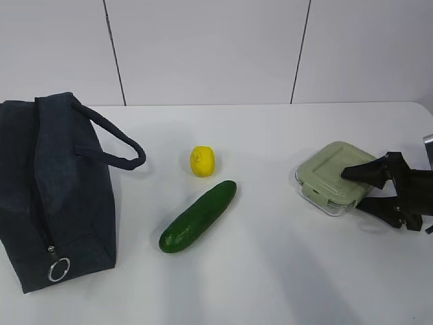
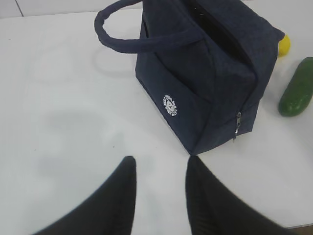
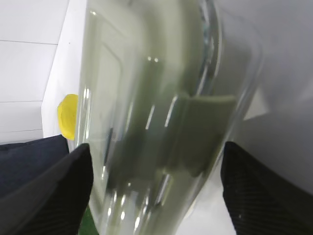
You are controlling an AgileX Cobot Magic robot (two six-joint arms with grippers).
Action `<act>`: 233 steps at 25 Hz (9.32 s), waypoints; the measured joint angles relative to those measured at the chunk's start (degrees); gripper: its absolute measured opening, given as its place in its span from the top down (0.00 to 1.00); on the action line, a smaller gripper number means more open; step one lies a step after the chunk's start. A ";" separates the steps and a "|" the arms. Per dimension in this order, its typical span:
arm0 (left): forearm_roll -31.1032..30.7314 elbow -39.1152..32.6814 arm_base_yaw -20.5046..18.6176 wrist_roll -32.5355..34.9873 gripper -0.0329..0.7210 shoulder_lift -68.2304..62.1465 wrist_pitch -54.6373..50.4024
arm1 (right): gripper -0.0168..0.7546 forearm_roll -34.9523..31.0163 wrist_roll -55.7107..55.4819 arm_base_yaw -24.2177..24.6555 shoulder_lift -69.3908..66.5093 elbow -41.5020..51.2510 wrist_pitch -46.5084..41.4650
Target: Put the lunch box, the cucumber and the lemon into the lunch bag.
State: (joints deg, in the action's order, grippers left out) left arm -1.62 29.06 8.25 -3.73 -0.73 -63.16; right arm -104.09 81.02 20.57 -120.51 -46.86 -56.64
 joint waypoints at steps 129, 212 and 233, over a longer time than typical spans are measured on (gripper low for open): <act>0.00 0.00 0.00 0.00 0.64 0.00 0.00 | 0.49 1.78 1.48 0.00 -0.72 -1.57 -3.12; 7.89 2.18 0.00 -5.24 0.42 -39.23 27.34 | 0.49 9.55 -10.12 -4.97 20.08 -1.14 -6.48; 10.71 21.14 -0.12 -5.86 0.34 -67.46 25.69 | 0.49 7.77 -15.41 -19.59 20.53 -12.30 -7.48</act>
State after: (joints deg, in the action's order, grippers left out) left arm 9.09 50.19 8.13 -9.60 -68.20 -37.48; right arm -96.32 65.61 0.97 -99.98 -59.16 -64.12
